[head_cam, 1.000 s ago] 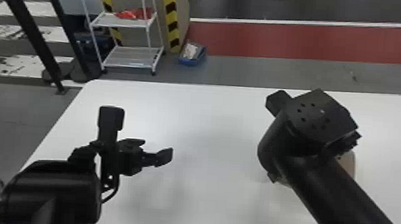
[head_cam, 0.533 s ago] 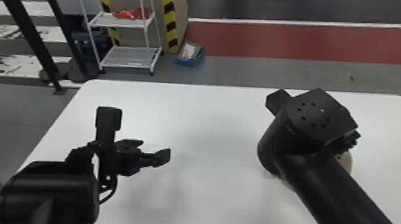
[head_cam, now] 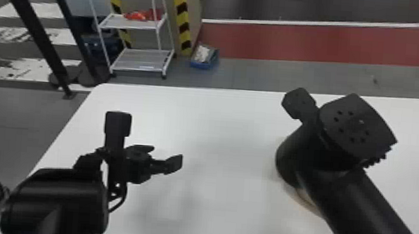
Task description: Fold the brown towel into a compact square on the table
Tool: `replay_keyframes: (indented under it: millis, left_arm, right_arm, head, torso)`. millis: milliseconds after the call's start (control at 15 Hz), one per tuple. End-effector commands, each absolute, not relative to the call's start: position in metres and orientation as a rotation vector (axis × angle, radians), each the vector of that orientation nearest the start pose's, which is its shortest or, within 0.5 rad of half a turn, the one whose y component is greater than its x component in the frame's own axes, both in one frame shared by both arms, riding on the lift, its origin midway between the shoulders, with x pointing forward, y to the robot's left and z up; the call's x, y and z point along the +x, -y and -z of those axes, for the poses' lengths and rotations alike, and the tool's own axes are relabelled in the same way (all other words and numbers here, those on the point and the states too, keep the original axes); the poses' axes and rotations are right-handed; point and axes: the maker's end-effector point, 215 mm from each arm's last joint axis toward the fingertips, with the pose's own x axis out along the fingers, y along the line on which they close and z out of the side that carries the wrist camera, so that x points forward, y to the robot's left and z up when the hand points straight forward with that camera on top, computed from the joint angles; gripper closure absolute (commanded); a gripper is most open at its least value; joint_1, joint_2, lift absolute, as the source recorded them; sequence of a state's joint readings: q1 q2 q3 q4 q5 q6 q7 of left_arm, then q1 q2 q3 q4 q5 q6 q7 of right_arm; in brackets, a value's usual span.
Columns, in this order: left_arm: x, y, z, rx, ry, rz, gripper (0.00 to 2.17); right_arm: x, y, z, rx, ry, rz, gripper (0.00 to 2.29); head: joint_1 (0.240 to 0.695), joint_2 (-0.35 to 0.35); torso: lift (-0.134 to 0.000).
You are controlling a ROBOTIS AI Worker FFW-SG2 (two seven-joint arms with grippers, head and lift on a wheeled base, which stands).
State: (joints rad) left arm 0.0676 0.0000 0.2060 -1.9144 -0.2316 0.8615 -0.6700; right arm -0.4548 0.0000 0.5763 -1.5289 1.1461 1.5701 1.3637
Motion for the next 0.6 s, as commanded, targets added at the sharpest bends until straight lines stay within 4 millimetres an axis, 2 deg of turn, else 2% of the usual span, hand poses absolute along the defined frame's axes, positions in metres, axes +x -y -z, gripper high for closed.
replay_keyframes:
  millis: [0, 67, 200, 333, 533]
  left_arm:
    - [0.503, -0.251, 0.439, -0.058, -0.617, 0.318, 0.07]
    - [0.502, -0.251, 0.439, -0.058, -0.618, 0.318, 0.07]
    - [0.503, -0.252, 0.439, -0.059, -0.618, 0.315, 0.07]
    - [0.504, -0.252, 0.438, -0.058, -0.615, 0.315, 0.07]
    - [0.506, -0.251, 0.437, -0.057, -0.614, 0.317, 0.07]
  right_arm:
    - [0.481, 0.093, 0.427, -0.415, -1.172, -0.521, 1.69]
    - [0.478, 0.088, 0.427, -0.435, -1.154, -0.538, 1.69]
    - [0.48, 0.067, 0.42, -0.609, -1.036, -0.674, 1.69]
    - [0.481, 0.034, 0.4, -0.748, -0.89, -0.821, 1.69]
    - [0.476, 0.023, 0.4, -0.828, -0.838, -0.891, 1.69]
  head:
    - [0.695, 0.163]
    - [0.695, 0.166]
    - [0.695, 0.181]
    - [0.695, 0.198]
    - [0.695, 0.233]
  torso:
    - [-0.124]
    - [-0.124]
    - [-0.124]
    - [-0.124]
    - [-0.124]
